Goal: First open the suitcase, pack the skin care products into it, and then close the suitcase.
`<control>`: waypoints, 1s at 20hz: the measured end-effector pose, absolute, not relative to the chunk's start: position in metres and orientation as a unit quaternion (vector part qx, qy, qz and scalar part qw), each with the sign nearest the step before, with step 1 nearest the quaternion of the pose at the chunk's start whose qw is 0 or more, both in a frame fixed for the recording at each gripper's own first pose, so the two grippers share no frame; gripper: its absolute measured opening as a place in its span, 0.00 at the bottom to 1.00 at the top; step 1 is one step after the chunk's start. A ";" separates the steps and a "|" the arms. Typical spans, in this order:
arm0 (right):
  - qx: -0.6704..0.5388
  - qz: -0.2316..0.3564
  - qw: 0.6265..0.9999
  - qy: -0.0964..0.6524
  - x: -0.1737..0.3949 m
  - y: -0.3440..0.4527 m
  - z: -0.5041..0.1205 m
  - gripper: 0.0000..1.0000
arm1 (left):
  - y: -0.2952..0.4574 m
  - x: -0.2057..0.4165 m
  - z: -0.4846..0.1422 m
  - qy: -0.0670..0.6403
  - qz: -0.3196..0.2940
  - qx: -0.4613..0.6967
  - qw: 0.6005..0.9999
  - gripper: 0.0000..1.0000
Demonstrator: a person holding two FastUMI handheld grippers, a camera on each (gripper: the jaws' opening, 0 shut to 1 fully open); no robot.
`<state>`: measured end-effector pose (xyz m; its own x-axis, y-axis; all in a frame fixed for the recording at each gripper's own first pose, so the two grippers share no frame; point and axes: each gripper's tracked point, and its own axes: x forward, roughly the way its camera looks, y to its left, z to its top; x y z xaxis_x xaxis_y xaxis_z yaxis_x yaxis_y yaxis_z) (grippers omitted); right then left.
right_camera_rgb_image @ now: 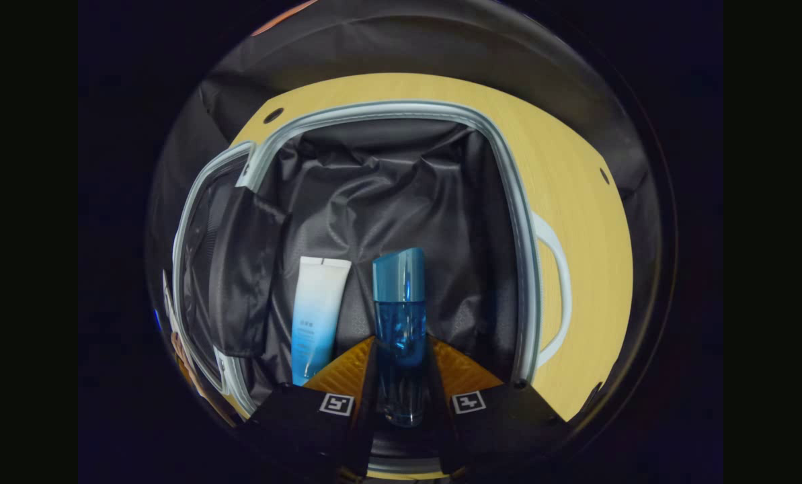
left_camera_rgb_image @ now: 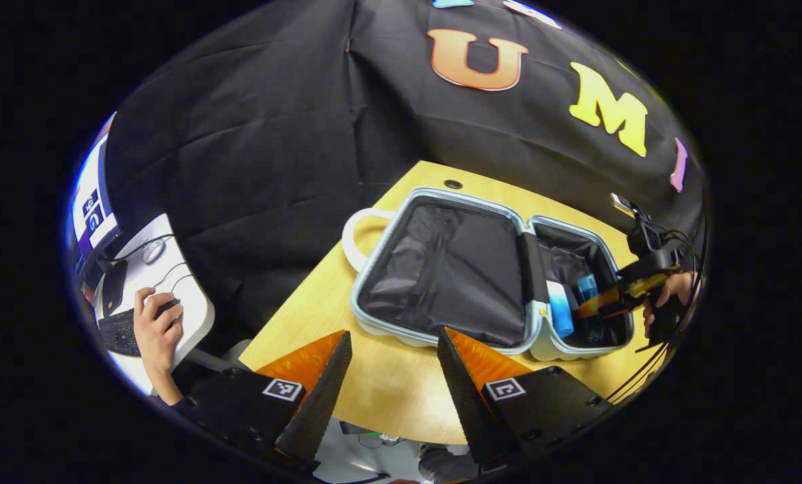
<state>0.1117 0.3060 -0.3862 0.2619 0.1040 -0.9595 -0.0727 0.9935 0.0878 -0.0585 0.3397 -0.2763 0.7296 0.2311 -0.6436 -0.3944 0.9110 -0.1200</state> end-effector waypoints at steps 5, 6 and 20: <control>0.015 0.064 0.808 0.586 0.112 0.308 -0.365 0.61 | 0.379 -0.035 -0.271 0.310 0.193 -0.178 0.914 0.85; 0.017 0.072 0.815 0.574 0.112 0.308 -0.353 0.72 | 0.388 -0.025 -0.271 0.308 0.197 -0.188 0.912 0.86; 0.032 0.181 0.885 0.427 0.042 0.268 -0.170 0.81 | 0.435 0.073 -0.354 0.313 0.147 -0.463 0.816 0.82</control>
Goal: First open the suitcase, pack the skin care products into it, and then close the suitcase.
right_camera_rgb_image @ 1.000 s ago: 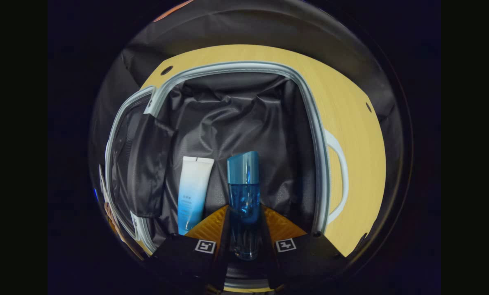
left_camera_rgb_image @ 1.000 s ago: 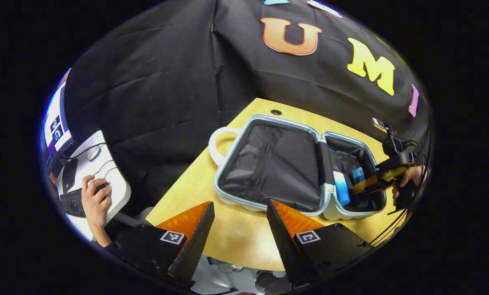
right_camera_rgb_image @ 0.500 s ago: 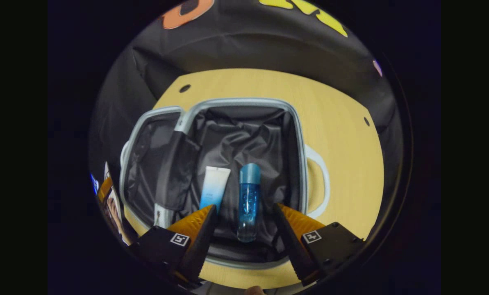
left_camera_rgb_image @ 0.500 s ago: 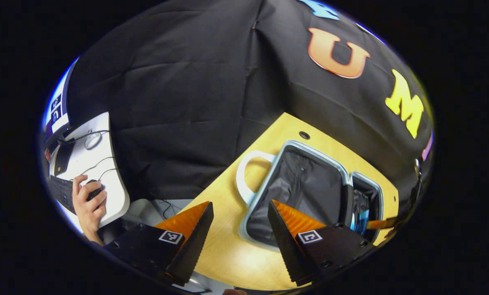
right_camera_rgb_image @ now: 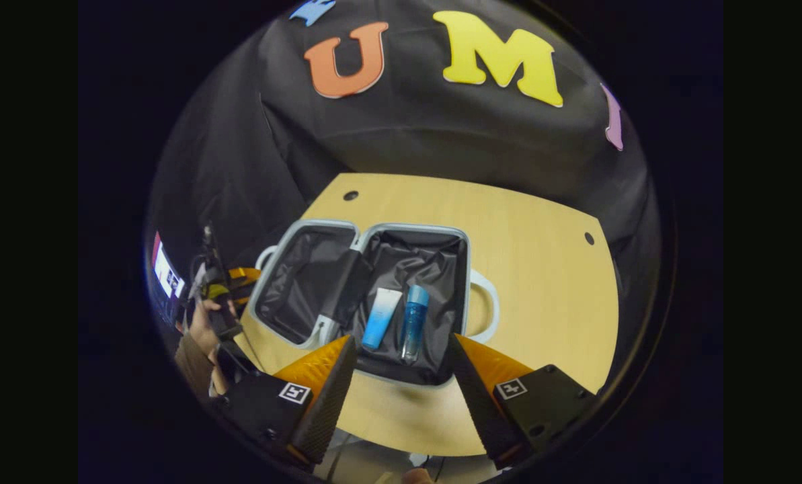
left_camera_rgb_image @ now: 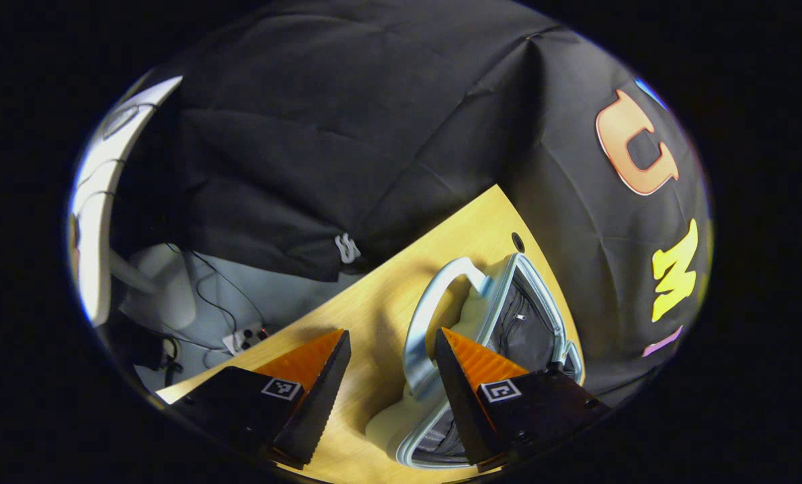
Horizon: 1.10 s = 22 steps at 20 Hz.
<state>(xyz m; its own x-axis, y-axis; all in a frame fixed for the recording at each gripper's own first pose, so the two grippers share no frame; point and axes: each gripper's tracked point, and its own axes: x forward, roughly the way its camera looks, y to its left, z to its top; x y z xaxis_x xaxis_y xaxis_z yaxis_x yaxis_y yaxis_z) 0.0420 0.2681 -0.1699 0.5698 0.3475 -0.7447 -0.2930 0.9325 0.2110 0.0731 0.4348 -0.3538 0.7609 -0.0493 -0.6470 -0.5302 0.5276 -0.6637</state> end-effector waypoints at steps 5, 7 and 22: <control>0.018 0.179 0.908 0.378 0.031 0.246 -0.143 0.81 | 0.435 0.089 -0.357 0.288 0.139 -0.508 0.800 0.63; 0.019 0.169 0.912 0.374 0.032 0.237 -0.142 0.81 | 0.433 0.092 -0.355 0.285 0.129 -0.504 0.805 0.38; 0.066 0.146 0.932 0.326 0.020 0.158 -0.111 0.81 | 0.384 0.093 -0.165 0.170 0.111 -0.297 0.933 0.06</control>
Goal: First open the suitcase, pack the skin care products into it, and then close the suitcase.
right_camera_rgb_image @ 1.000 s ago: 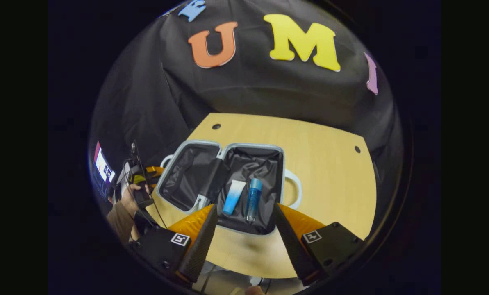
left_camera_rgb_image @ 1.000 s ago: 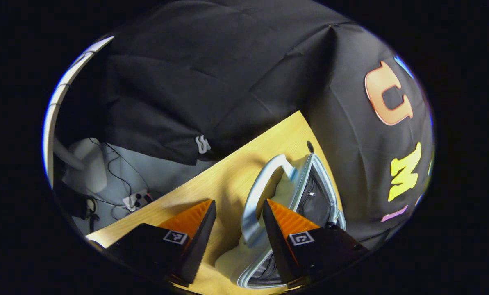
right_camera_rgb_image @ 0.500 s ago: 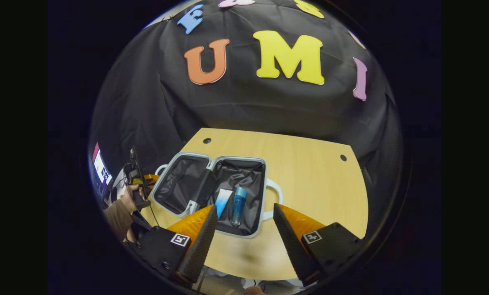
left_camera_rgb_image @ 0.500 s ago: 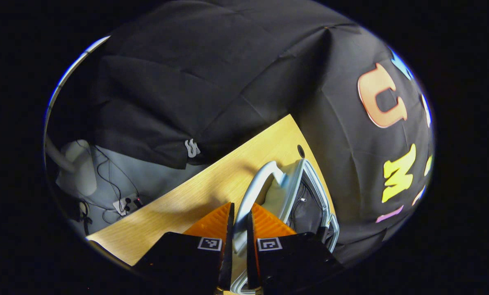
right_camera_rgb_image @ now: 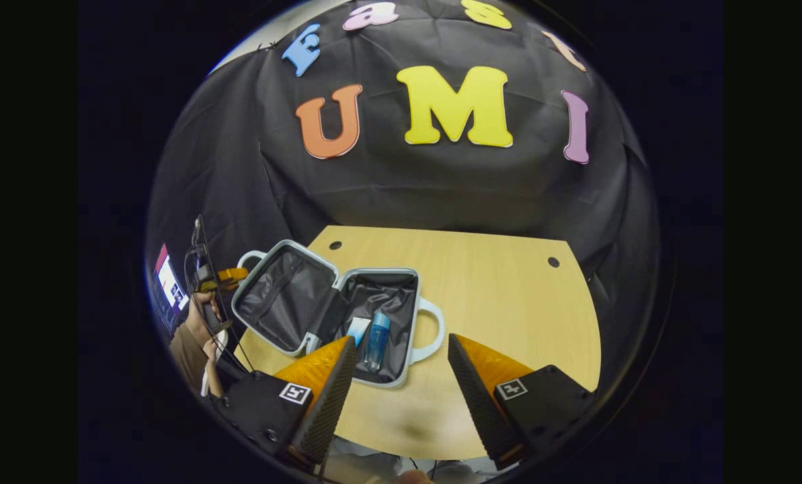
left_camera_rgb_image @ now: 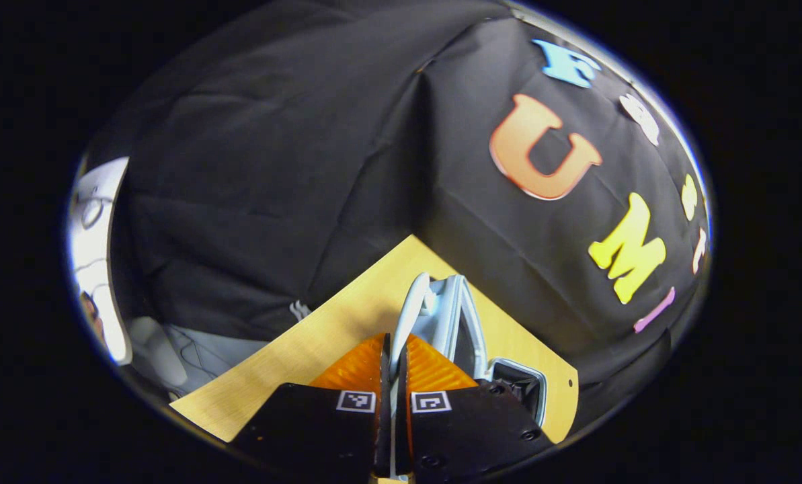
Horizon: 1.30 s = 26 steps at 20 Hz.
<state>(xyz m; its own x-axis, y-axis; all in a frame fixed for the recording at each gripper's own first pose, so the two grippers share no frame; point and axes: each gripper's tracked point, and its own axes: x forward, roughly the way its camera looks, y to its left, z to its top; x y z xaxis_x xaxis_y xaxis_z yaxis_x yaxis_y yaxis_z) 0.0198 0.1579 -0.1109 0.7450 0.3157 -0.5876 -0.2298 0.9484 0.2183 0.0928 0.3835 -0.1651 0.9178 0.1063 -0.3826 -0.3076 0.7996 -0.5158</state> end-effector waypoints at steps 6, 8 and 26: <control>0.082 0.143 0.938 0.305 0.010 0.076 -0.103 0.81 | 0.279 0.103 -0.082 0.137 0.098 -0.182 0.969 0.04; 0.084 0.143 0.939 0.302 0.010 0.048 -0.106 0.81 | 0.240 0.108 -0.067 0.130 0.098 -0.138 0.977 0.04; 0.013 0.112 0.951 0.288 0.012 -0.108 -0.171 0.81 | -0.036 0.142 -0.182 0.124 0.067 0.050 0.989 0.03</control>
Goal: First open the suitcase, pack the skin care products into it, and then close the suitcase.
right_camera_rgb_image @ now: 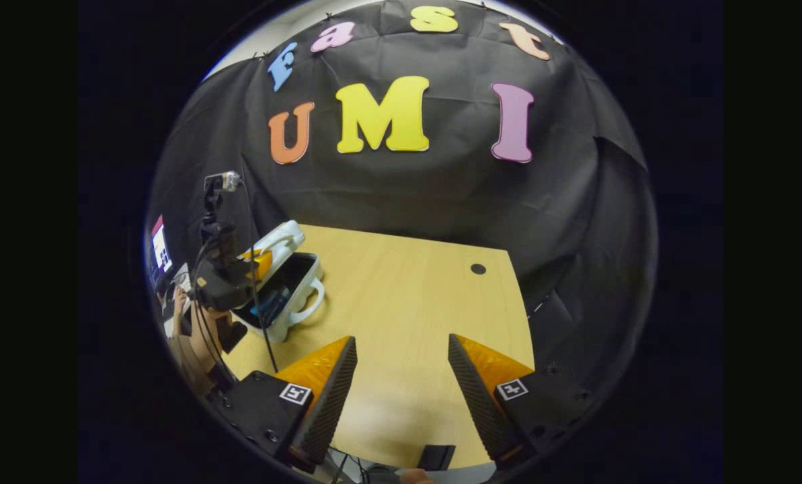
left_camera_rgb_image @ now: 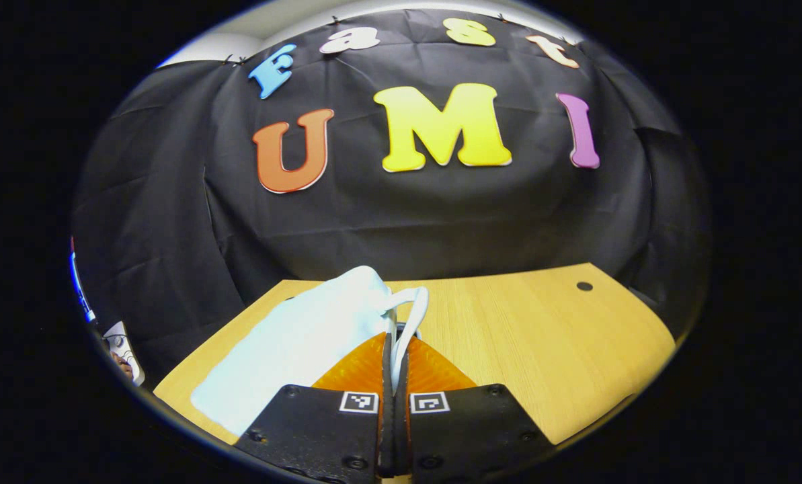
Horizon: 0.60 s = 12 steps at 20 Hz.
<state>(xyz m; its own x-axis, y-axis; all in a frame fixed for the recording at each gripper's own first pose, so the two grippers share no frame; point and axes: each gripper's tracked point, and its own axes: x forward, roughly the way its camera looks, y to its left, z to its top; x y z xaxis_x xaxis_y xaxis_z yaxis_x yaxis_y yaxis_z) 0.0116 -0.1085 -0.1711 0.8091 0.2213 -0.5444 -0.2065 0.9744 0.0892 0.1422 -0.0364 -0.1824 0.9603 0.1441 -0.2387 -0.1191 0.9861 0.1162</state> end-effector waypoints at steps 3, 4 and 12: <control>0.006 0.110 0.949 0.294 0.012 -0.110 -0.181 0.81 | -0.048 0.138 -0.217 0.142 0.059 0.080 0.985 0.04; 0.004 0.108 0.949 0.296 0.011 -0.110 -0.184 0.81 | -0.051 0.138 -0.225 0.146 0.055 0.095 0.983 0.04; 0.008 0.080 0.949 0.305 0.021 -0.109 -0.179 0.81 | -0.067 0.145 -0.255 0.155 0.035 0.173 0.972 0.08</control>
